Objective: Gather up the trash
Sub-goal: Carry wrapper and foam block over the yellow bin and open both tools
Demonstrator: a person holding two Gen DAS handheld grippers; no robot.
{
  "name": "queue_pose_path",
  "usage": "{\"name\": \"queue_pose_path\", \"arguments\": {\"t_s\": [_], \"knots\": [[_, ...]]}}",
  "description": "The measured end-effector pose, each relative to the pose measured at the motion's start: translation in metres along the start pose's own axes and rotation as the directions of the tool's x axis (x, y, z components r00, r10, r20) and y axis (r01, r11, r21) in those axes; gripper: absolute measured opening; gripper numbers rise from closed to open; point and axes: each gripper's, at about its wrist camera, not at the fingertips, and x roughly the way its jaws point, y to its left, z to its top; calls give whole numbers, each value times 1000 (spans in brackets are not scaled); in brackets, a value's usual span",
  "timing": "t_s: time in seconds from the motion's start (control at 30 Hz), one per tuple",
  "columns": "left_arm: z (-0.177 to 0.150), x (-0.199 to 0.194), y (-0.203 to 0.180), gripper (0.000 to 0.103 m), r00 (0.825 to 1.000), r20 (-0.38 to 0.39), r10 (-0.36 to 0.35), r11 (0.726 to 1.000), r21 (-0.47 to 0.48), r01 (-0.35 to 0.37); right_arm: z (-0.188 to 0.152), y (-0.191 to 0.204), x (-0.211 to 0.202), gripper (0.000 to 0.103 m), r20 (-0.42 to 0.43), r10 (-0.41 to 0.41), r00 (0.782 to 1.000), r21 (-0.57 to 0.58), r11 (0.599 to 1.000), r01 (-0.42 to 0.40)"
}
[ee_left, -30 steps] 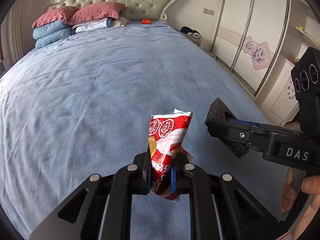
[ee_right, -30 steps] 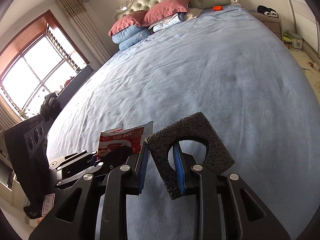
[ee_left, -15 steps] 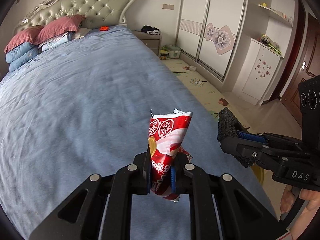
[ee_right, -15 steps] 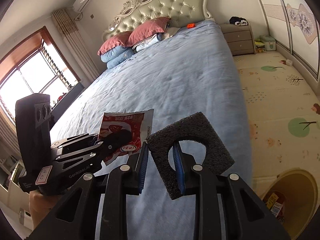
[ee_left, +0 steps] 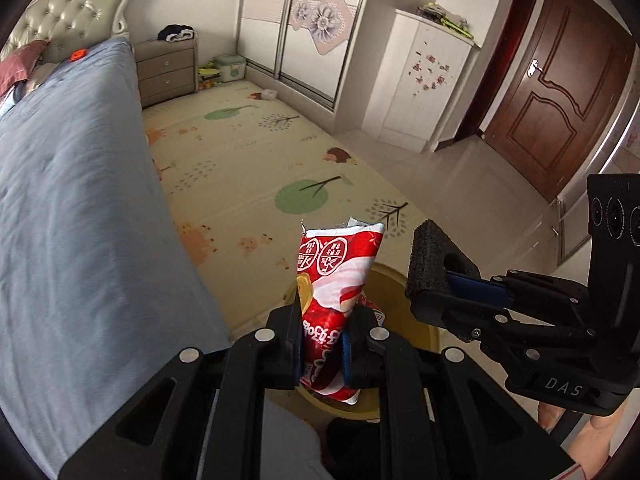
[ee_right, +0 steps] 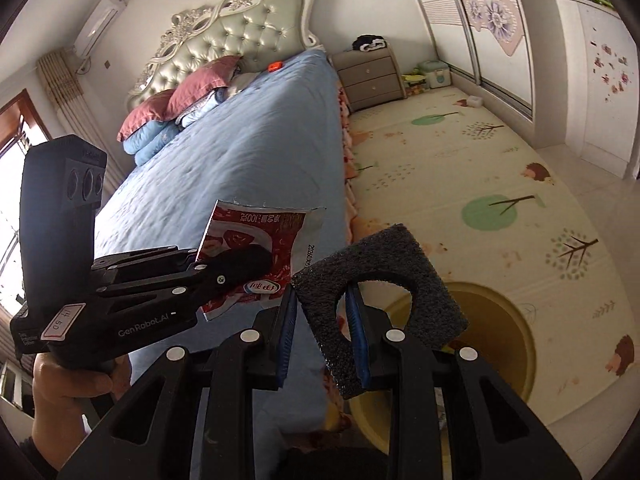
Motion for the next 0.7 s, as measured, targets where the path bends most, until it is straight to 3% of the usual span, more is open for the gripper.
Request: {"name": "queue_pose_path", "arguments": {"t_s": [0.3,0.6,0.67,0.7], "knots": [[20,73,-52,14,992,-119,-42,998,50,49,-27,-81,-5,25,-55,-114,992,57,991,117],[17,119,-62,20,981,-195,-27,997,67,41,-45,-106,17,25,-125,-122,985,72,989,131],[14,120,-56,24,980,-201,-14,997,69,28,-47,-109,21,26,-131,-118,984,74,989,128],[14,122,-55,36,978,-207,-7,997,70,22,-47,-110,23,26,-137,-113,984,73,990,124]]}}
